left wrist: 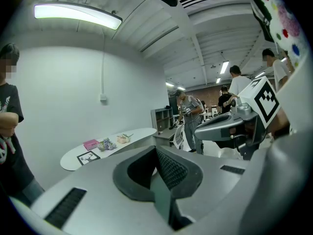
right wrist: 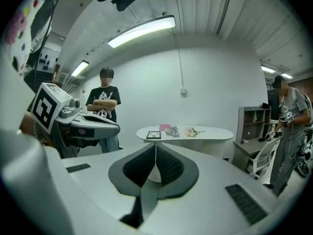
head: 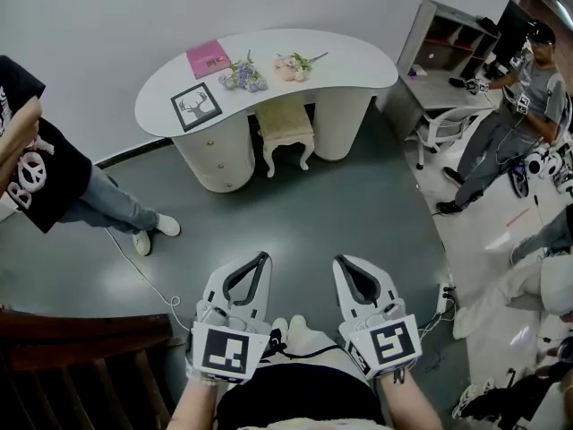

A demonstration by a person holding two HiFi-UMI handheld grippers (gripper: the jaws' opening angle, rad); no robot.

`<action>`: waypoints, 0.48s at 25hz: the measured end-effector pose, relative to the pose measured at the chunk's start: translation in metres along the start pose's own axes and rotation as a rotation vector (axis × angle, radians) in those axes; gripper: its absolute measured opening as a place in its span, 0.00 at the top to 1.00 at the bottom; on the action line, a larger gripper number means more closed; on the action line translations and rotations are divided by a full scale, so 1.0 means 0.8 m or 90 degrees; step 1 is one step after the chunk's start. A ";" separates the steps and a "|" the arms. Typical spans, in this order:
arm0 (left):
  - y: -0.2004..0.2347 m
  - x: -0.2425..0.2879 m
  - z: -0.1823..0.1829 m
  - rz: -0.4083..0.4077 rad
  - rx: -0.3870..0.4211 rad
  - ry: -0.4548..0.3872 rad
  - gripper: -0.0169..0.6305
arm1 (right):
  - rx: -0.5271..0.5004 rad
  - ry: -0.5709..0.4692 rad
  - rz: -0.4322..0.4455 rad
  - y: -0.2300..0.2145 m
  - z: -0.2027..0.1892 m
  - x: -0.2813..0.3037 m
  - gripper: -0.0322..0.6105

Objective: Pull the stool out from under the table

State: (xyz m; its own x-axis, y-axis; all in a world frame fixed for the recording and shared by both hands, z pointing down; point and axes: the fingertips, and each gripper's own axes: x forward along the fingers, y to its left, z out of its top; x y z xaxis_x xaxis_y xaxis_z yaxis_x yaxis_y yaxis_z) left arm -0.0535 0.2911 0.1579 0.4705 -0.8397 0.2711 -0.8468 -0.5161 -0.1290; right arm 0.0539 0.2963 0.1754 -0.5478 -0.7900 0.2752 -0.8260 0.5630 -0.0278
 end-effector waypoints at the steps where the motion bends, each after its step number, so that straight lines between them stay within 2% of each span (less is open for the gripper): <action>1: 0.000 0.001 0.000 0.001 0.000 0.000 0.95 | 0.004 -0.002 0.001 -0.001 0.000 0.001 0.90; 12: -0.015 0.008 0.008 0.013 0.011 -0.008 0.95 | -0.022 -0.025 0.001 -0.015 -0.001 -0.003 0.90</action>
State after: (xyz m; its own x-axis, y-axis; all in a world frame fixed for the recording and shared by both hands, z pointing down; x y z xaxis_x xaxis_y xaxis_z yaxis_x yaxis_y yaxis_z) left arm -0.0387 0.2912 0.1552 0.4561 -0.8522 0.2564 -0.8518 -0.5014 -0.1514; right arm 0.0650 0.2914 0.1757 -0.5551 -0.7973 0.2369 -0.8199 0.5725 0.0057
